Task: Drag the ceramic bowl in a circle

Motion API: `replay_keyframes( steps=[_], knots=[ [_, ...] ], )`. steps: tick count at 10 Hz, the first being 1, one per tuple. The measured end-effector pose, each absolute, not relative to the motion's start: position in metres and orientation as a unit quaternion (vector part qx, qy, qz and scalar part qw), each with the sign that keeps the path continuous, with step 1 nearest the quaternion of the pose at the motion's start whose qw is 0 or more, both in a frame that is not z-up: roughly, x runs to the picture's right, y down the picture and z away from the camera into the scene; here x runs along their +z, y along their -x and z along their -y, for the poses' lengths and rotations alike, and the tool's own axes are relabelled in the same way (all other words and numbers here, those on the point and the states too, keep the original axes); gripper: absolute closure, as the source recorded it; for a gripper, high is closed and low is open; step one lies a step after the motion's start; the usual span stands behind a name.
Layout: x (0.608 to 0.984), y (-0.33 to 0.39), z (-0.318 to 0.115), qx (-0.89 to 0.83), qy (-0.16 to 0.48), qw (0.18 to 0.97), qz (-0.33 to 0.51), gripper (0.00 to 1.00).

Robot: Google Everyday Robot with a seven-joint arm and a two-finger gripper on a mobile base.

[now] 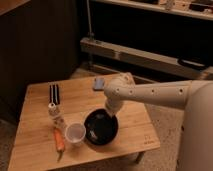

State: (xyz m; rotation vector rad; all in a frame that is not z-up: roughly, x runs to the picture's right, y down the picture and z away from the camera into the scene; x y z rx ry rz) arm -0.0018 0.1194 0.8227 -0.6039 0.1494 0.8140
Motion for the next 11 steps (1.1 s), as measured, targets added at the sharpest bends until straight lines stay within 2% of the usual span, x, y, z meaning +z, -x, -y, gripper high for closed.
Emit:
replay_keyframes(
  steps=[4, 7, 11],
  knots=[
    [0.851, 0.027, -0.086, 0.389, 0.289, 0.873, -0.055, 1.00],
    [0.886, -0.003, -0.062, 0.425, 0.284, 0.856, -0.077, 1.00],
    [0.893, -0.068, -0.060, 0.473, 0.266, 0.832, -0.112, 1.00]
  ],
)
